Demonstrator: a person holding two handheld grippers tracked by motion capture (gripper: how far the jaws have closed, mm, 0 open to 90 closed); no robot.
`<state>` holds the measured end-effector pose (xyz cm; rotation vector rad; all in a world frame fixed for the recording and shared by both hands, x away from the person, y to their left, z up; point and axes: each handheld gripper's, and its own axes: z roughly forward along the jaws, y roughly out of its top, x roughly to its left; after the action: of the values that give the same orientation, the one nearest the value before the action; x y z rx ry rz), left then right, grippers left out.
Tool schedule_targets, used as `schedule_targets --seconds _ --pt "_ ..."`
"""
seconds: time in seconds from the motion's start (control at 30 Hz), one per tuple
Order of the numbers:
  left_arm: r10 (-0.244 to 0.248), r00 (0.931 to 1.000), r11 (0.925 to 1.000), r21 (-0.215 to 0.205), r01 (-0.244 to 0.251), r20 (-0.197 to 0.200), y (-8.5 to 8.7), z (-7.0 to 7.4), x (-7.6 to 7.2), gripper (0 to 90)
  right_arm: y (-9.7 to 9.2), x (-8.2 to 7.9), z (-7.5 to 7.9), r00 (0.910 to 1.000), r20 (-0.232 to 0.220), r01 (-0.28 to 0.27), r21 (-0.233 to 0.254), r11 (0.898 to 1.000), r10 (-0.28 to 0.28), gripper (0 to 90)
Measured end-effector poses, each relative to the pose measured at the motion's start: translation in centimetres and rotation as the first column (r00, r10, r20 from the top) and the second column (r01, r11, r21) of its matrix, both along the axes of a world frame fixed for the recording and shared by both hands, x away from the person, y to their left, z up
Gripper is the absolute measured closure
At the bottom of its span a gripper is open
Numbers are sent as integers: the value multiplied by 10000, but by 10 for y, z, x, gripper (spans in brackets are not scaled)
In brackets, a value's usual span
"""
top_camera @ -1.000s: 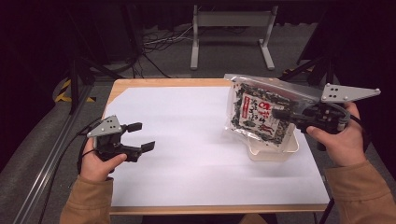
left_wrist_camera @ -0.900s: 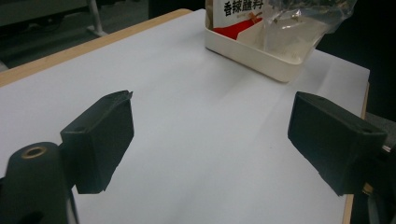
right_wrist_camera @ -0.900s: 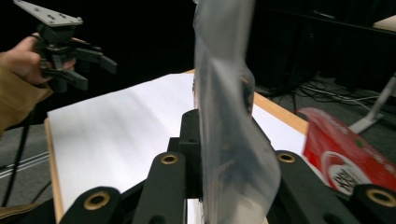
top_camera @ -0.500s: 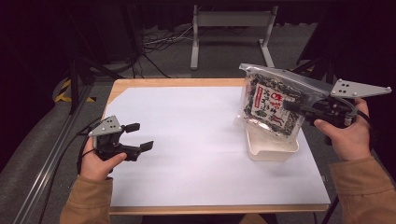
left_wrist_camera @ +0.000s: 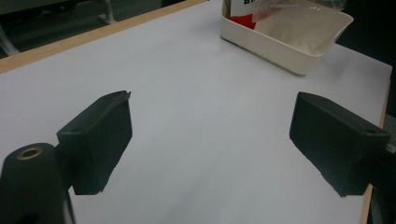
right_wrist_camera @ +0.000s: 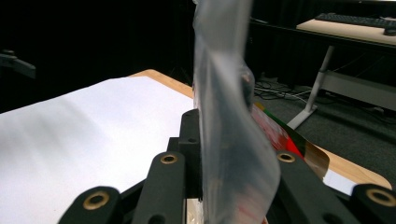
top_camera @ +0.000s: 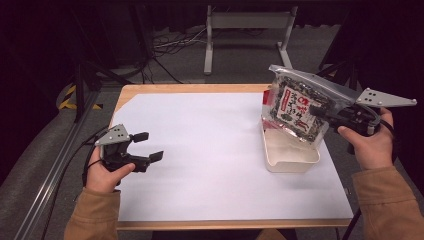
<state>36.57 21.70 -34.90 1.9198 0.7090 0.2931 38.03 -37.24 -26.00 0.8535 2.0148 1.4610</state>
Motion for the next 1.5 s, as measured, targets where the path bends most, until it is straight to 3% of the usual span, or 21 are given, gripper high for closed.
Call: schedule_targets --seconds 0.23,0.63,1.07,1.5 --pt "-26 10000 10000 65 26 -12 0 0 -1 135 -4 4 -14 9996 -256 143 28 9999 -142 752" --pt "-15 10000 9999 129 14 36 1 -1 0 135 -6 2 -22 9975 -576 411 -28 9991 -412 752" --pt "76 9999 10000 6 -76 -93 3 -3 0 132 12 2 -39 9962 -821 209 -812 9965 -276 752" --pt "78 9998 9999 104 -76 -198 1 -5 0 127 11 0 -58 9951 -907 344 -460 9983 -385 750"
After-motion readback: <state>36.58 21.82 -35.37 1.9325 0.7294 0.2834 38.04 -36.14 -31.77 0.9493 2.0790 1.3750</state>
